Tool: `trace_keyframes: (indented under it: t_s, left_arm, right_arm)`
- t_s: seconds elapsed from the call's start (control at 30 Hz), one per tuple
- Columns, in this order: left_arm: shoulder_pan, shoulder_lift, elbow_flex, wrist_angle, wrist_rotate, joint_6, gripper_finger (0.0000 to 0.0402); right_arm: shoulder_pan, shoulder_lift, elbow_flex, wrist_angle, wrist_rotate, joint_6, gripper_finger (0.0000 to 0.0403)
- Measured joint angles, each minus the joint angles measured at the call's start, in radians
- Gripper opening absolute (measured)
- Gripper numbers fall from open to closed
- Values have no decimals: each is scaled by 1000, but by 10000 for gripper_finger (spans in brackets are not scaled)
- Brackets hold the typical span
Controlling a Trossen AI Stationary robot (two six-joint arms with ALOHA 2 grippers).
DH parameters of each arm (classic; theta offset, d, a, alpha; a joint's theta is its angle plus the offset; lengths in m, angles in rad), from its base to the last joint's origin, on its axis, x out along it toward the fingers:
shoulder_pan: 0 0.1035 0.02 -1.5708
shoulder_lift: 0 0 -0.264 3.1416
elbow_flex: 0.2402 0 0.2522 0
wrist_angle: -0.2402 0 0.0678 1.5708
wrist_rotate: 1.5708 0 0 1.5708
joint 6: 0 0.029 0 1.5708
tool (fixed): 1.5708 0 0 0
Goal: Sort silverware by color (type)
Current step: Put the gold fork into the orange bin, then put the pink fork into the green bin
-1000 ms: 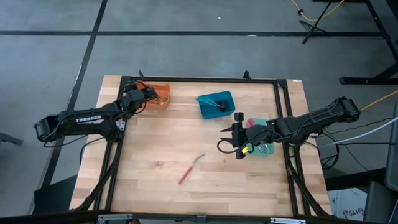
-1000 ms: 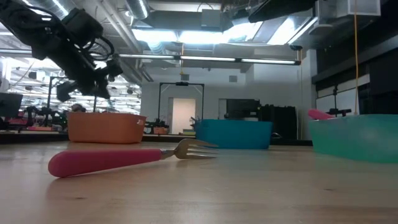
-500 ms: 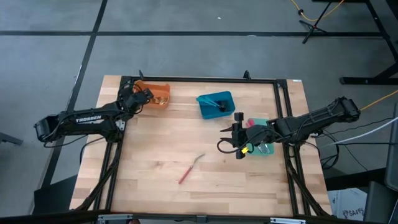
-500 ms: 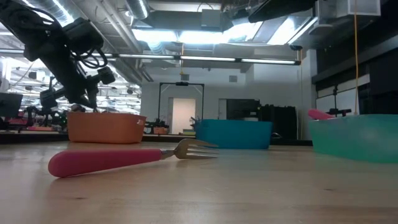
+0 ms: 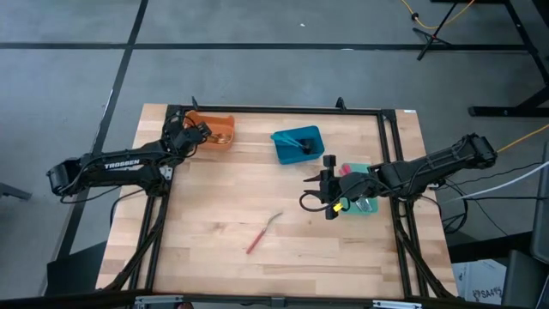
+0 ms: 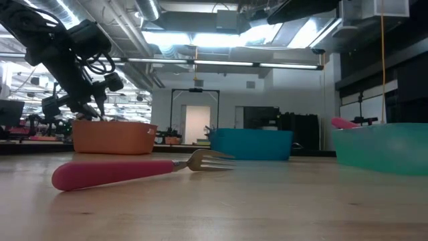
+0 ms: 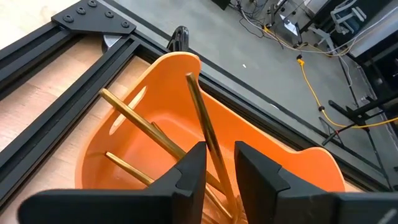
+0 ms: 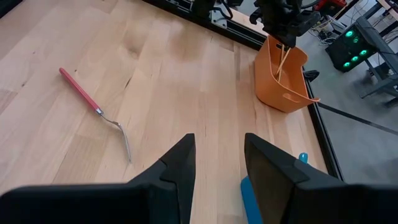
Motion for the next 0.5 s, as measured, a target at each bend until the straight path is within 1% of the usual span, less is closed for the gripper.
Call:
trace_keyframes:
  t_s: [0.2,0.5]
  left_arm:
    - [-1,0,0,1,7,10,83]
    - [-10,-7,0,7,57,35,84]
  right_arm:
    - [0,0,0,0,0,0,128]
    - [0,0,0,0,0,0,128]
